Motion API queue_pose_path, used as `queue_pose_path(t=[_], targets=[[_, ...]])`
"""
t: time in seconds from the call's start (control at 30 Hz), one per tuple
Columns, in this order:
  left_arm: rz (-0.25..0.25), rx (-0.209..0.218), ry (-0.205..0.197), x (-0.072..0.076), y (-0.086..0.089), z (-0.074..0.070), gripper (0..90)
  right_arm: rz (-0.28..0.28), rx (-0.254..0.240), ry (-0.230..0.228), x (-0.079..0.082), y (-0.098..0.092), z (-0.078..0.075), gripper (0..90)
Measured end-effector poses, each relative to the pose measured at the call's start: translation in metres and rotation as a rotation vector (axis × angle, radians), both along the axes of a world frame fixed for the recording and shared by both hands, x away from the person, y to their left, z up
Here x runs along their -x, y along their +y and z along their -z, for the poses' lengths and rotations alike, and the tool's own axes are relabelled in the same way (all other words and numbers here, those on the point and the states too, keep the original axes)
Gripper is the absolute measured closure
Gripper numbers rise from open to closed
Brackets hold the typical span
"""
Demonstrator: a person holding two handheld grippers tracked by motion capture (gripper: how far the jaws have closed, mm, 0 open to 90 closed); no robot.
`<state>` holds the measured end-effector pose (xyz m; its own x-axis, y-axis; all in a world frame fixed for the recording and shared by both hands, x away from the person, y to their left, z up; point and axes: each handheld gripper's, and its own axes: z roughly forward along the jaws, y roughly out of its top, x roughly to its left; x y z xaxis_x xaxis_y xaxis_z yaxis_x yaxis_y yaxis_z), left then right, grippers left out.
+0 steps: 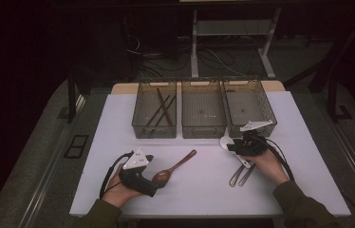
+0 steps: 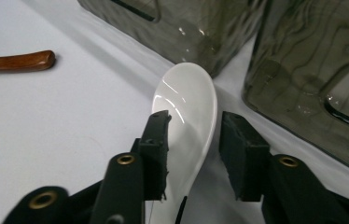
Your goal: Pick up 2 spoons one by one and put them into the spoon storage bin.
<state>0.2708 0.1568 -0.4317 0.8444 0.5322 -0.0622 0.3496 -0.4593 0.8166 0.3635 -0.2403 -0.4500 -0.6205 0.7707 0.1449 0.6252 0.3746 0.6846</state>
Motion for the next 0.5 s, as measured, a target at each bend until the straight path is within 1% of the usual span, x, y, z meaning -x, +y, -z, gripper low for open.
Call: queue_pose_path(t=[0.07,0.13,0.5], targets=[[-0.001,0.001,0.0,0.0,-0.0002,0.0001,0.0,-0.009,0.002,-0.003,0.0007,0.0013,-0.0002,67.0],[0.0,0.0,0.0,-0.0001,-0.0002,0.0002,0.0,-0.017,0.007,-0.008,0.0012,0.0025,-0.0005,68.5],[0.004,-0.003,0.001,-0.0002,-0.0002,0.0005,0.0,-0.029,0.027,-0.014,0.0041,0.0079,-0.0026,74.3]])
